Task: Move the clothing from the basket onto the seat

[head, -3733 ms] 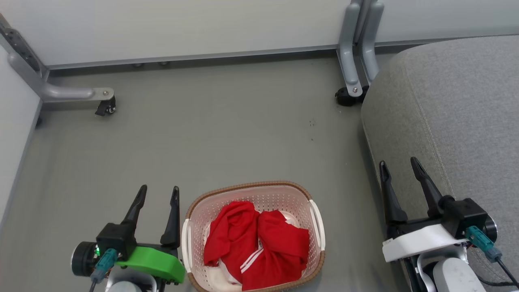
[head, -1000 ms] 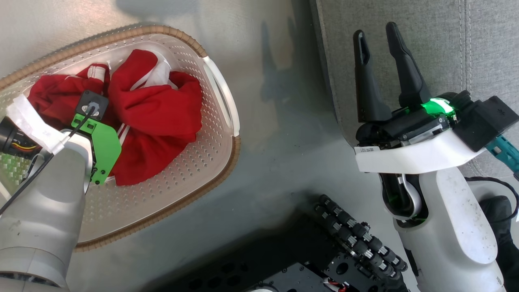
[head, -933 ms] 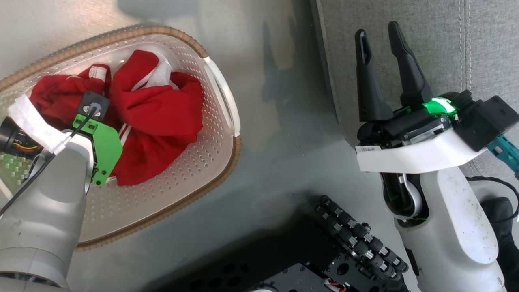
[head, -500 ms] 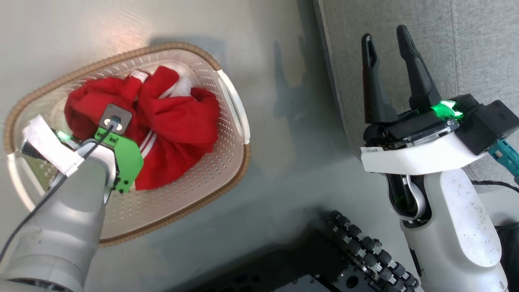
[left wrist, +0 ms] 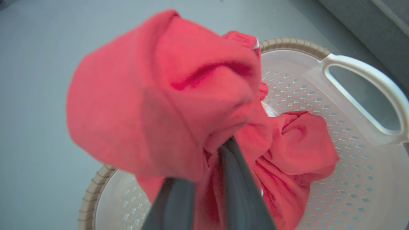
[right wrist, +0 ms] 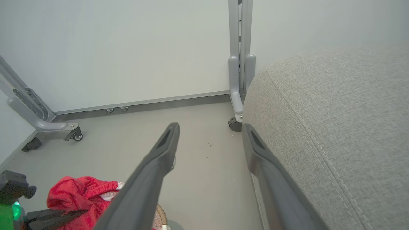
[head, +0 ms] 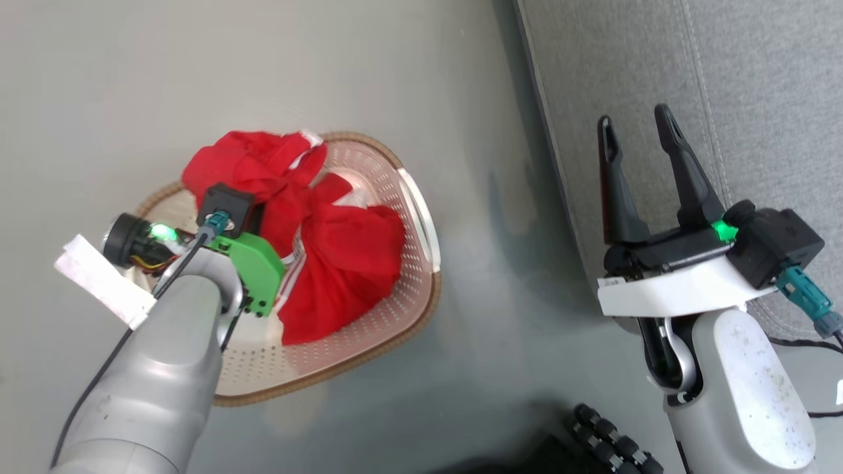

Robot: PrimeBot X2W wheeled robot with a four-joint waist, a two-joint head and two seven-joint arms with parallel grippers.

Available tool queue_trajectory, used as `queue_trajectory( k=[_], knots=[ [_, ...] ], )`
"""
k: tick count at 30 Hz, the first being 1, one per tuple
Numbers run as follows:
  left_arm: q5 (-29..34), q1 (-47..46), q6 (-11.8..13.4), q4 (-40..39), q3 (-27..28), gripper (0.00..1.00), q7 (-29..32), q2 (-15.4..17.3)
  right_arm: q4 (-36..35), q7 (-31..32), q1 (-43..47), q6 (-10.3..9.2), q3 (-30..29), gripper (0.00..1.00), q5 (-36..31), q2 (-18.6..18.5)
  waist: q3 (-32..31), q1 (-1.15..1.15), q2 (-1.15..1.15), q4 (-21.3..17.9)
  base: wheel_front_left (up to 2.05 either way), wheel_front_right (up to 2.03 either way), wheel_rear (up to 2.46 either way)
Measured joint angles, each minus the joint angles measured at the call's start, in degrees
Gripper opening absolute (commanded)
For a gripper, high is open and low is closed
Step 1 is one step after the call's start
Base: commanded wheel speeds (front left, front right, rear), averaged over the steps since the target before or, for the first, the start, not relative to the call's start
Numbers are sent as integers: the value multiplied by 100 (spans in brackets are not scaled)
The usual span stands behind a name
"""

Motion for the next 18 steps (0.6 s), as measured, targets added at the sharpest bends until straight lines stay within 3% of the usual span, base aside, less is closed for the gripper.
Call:
queue_trajectory(
  k=[8,18],
  knots=[
    [-392,777,-41,-1829,357,0,-24,-27,125,0,433,0,-157,100,-225,0,-809,0,0,326,0,0,0],
    [-664,1918,103,-4412,979,0,-24,-99,258,0,844,0,-194,100,-434,-2,-1755,0,0,668,0,0,0]
  ],
)
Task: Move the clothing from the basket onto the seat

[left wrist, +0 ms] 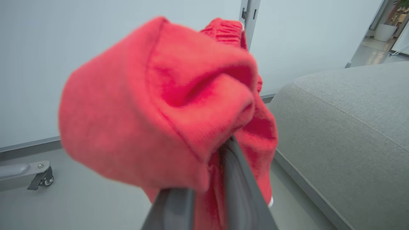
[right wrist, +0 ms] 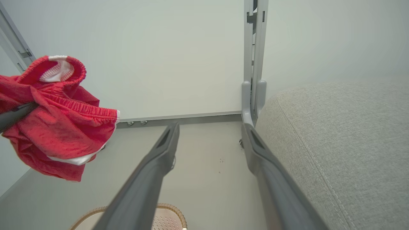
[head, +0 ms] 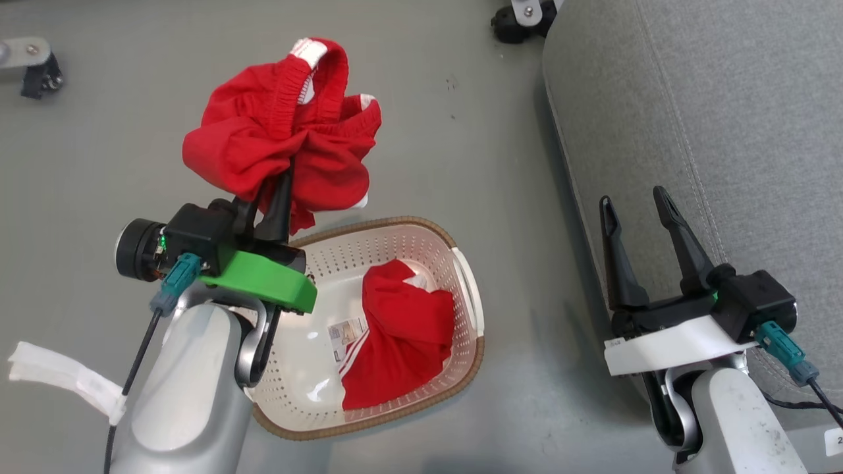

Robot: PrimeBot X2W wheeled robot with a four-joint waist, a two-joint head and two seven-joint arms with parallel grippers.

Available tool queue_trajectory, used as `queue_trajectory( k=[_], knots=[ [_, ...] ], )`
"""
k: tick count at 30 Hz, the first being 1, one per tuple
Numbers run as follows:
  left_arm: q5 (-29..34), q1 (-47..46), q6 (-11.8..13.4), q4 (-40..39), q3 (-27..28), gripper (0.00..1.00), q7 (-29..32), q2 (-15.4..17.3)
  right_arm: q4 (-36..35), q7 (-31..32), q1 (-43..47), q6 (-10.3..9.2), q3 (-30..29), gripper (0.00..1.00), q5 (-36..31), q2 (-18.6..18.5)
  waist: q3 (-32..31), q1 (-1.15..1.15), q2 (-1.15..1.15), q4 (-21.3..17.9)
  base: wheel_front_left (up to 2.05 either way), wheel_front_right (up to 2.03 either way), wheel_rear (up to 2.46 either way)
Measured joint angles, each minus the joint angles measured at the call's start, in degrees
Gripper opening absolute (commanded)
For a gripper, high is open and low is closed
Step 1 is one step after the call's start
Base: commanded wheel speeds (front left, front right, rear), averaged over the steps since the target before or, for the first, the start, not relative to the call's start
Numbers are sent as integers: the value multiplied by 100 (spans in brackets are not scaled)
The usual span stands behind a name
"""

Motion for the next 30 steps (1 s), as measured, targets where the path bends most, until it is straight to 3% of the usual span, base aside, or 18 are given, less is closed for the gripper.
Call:
queue_trajectory(
  k=[5,11,30],
  knots=[
    [-14,433,-25,-1102,200,0,-9,-148,-19,92,164,0,15,100,-48,1,-421,0,0,136,0,0,0],
    [20,921,-78,-1846,291,0,-9,-264,-115,275,396,0,15,100,-91,-3,-863,0,0,248,0,0,0],
    [87,2470,-149,-2195,416,0,-9,-327,-416,792,1298,0,200,100,-73,-22,-2061,0,0,360,0,0,0]
  ],
)
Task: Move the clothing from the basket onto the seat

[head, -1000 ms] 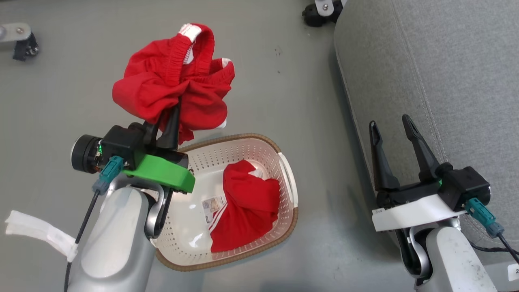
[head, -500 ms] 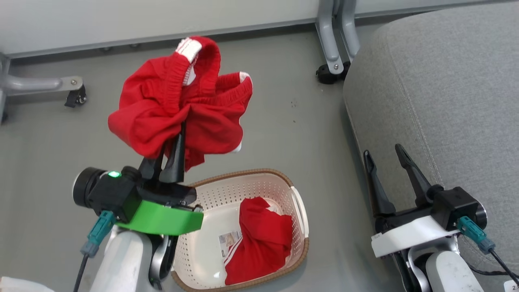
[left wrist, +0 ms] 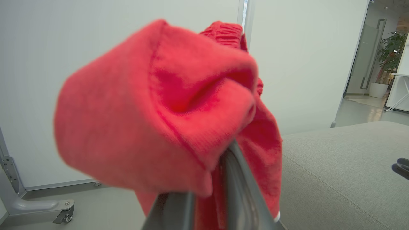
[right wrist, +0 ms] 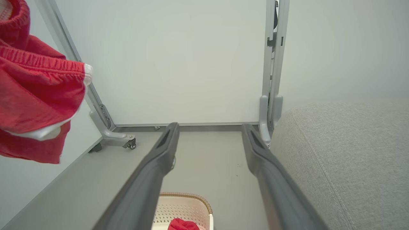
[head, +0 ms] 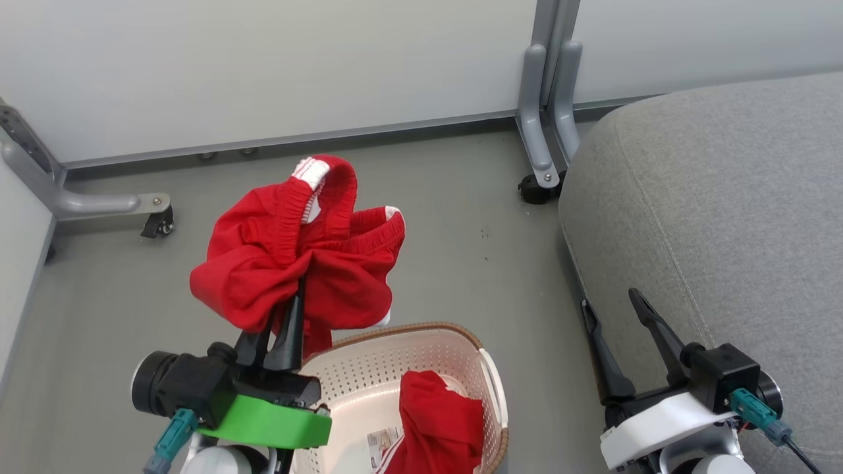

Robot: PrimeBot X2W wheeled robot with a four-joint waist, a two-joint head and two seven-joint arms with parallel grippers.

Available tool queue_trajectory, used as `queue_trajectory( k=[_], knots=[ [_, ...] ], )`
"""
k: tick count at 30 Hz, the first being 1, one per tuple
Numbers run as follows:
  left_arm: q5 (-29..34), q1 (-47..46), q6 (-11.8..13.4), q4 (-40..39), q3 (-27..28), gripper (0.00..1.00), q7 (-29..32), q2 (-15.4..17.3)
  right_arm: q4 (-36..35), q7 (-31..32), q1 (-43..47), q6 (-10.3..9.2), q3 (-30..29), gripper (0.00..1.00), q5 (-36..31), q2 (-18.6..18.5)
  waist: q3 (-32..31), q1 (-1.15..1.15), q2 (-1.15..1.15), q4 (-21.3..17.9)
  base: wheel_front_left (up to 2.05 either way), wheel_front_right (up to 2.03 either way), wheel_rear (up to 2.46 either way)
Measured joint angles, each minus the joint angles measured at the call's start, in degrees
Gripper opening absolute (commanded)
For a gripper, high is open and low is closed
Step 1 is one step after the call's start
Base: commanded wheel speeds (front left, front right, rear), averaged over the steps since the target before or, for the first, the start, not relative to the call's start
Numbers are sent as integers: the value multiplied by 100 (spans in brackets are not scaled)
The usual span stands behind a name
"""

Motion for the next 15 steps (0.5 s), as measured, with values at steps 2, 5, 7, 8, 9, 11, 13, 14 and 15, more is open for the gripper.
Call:
queue_trajectory(
  k=[2,5,7,8,9,11,13,14,15],
  knots=[
    [0,83,-2,-1,-14,0,0,-2,-26,38,73,0,26,100,13,-1,-92,0,0,10,0,0,0],
    [-13,107,-11,-4,-52,0,0,-11,-65,65,130,0,49,100,30,0,-176,0,0,22,0,0,0],
    [-23,126,-12,-3,-59,0,0,-18,-69,99,143,0,71,100,52,0,-211,0,0,22,0,0,0],
    [-24,140,-20,-3,-59,0,0,-19,-80,101,143,0,78,100,55,0,-220,0,0,16,0,0,0],
    [-24,147,-29,-1,-62,0,0,-20,-90,101,143,0,83,100,58,1,-222,0,0,14,0,0,0],
    [-25,147,-33,1,-57,0,0,-24,-92,105,143,0,91,100,59,1,-220,0,0,12,0,0,0],
    [-34,147,-35,4,-51,0,0,-26,-91,107,143,0,104,100,60,1,-215,0,0,5,0,0,0],
    [-34,147,-36,4,-48,0,0,-27,-89,107,143,0,112,100,63,1,-212,0,0,1,0,0,0],
    [-34,146,-38,5,-48,0,0,-29,-86,105,143,0,119,100,77,1,-207,0,0,-4,0,0,0]
  ],
)
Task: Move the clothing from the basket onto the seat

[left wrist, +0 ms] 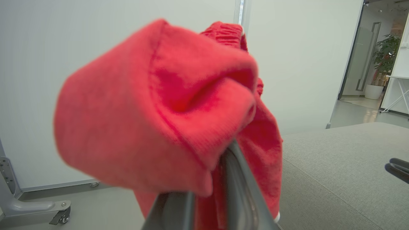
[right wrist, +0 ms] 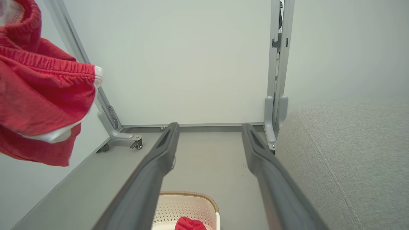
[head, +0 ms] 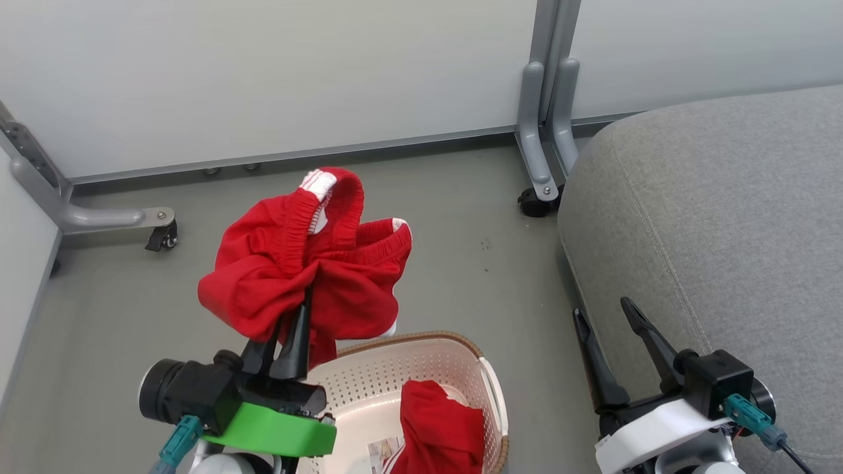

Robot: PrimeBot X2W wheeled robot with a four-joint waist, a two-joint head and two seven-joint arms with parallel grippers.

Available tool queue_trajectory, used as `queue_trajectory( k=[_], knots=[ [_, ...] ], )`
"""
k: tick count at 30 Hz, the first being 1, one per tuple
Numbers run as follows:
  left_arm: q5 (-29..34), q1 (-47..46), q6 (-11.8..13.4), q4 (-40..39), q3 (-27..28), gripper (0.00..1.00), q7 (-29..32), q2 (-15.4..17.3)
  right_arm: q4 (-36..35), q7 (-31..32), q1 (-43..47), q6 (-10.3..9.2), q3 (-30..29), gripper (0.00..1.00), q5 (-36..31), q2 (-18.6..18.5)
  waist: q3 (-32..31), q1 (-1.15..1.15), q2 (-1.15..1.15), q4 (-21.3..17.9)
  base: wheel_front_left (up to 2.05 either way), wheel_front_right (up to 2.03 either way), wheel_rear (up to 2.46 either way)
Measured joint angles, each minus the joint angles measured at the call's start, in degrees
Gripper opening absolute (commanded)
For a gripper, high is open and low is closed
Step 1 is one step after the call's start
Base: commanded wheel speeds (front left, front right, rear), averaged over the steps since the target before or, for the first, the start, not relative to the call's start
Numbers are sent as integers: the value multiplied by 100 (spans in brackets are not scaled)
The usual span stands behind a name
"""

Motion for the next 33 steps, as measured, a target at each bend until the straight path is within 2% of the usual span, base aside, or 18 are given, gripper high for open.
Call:
queue_trajectory(
  k=[9,13,19,23,28,33],
  knots=[
    [10,-11,-15,-10,-16,0,0,-5,8,-7,-3,0,59,100,25,-7,23,0,0,11,0,0,0],
    [10,-43,-20,-48,-37,0,0,-7,-16,-4,-100,0,287,100,96,-74,27,0,0,51,0,0,0],
    [14,-146,-23,-79,-145,0,0,-11,-35,-40,-588,0,972,100,343,-89,87,0,0,146,0,0,0],
    [27,-260,-38,-101,-257,0,0,-14,80,-129,-1100,0,1668,100,598,-51,178,0,0,223,0,0,0],
    [35,-379,-40,-120,-390,0,0,-13,448,-216,-1727,0,2369,100,899,-10,291,1,0,318,0,0,0],
    [35,-383,-41,-121,-567,0,0,-7,955,-283,-2200,0,2713,100,1036,1,358,0,0,400,0,0,0]
  ],
)
